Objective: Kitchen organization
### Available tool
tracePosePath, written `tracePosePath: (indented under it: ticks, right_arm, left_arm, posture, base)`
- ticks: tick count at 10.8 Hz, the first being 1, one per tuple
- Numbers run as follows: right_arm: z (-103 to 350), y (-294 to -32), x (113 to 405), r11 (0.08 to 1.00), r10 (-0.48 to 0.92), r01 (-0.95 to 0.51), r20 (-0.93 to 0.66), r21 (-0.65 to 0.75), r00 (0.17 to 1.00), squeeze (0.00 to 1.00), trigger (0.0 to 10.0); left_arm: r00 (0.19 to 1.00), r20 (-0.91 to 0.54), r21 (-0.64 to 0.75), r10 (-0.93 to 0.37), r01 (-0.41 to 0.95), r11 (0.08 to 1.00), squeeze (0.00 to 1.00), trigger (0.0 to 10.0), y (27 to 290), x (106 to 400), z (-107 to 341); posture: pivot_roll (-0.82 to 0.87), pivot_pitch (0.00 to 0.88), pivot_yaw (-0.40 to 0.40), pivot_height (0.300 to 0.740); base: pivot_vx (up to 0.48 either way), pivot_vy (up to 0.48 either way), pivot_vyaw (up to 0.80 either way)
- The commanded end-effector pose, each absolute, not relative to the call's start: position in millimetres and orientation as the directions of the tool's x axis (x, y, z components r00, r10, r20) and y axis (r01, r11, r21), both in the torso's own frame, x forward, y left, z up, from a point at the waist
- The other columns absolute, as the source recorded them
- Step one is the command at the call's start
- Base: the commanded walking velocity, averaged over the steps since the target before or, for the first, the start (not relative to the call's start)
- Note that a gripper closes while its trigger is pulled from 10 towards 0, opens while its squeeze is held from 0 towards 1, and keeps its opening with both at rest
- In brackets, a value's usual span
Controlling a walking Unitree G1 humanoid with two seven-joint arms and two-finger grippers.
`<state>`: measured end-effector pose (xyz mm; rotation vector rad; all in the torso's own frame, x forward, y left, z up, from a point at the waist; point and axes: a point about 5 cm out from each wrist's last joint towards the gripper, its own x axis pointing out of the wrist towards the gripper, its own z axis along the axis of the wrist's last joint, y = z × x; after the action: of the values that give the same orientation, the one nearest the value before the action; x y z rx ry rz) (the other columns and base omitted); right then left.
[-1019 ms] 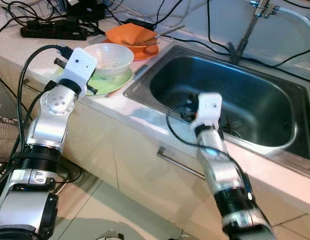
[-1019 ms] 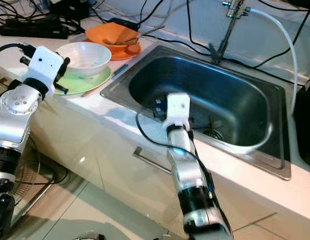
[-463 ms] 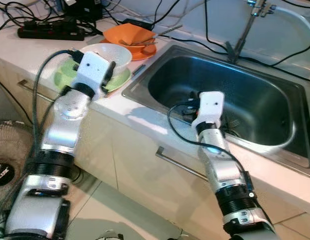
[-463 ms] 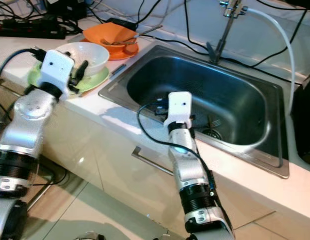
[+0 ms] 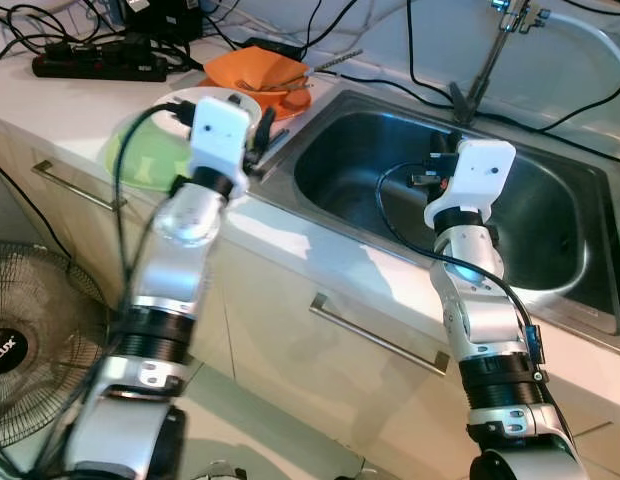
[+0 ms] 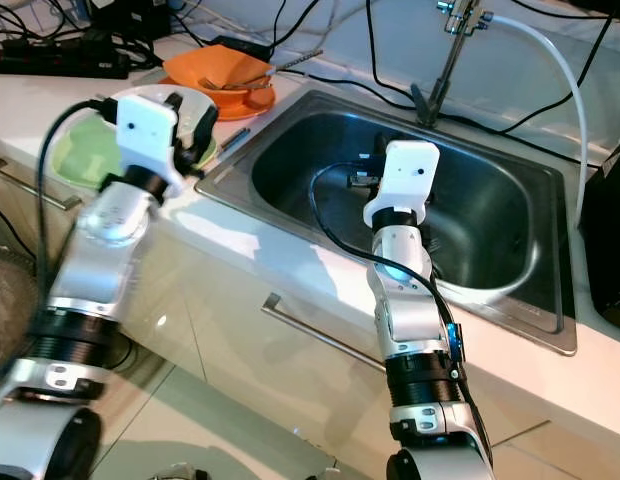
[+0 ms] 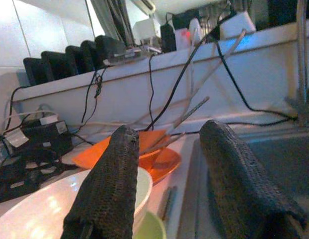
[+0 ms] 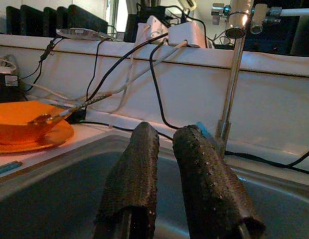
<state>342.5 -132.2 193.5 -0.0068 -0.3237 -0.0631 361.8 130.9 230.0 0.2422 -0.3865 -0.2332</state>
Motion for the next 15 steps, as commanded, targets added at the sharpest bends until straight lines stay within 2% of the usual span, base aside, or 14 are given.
tracePosePath:
  ticks: [1, 9, 10, 11, 15]
  right_arm:
    - [195, -136, 341, 0.997, -0.076, 0.074, 0.331, 0.02, 0.941, 0.0, 10.0]
    - [185, -121, 339, 0.999, -0.03, 0.021, 0.279, 0.035, 0.96, 0.0, 10.0]
    - [185, -121, 340, 0.999, -0.026, 0.014, 0.271, 0.044, 0.962, 0.0, 10.0]
    - [185, -122, 340, 1.0, -0.026, 0.021, 0.276, 0.024, 0.961, 0.0, 10.0]
    - [182, -122, 341, 1.0, -0.025, 0.02, 0.258, 0.023, 0.966, 0.0, 10.0]
  left_arm:
    - [0.884, 0.381, 0.26, -0.27, 0.178, 0.949, 0.0, 10.0, 126, 360, 238]
    - [0.908, 0.329, 0.267, -0.261, 0.175, 0.948, 0.0, 10.0, 127, 364, 230]
    - [0.909, 0.328, 0.264, -0.257, 0.173, 0.949, 0.0, 10.0, 128, 365, 230]
    - [0.911, 0.323, 0.266, -0.257, 0.173, 0.948, 0.0, 10.0, 128, 365, 230]
    - [0.914, 0.337, 0.251, -0.225, 0.143, 0.958, 0.0, 10.0, 136, 365, 234]
  posture:
    - [-0.08, 0.0, -0.063, 0.74]
    - [-0.07, 0.0, -0.065, 0.74]
    - [-0.07, 0.0, -0.064, 0.74]
    - [-0.07, 0.0, -0.068, 0.74]
    - [-0.06, 0.0, -0.075, 0.74]
  base:
    - [0.0, 0.0, 0.0]
    - [0.0, 0.437, -0.06]
    - [0.0, 0.48, -0.8]
    - [0.0, 0.0, -0.61]
    - [0.0, 0.0, 0.0]
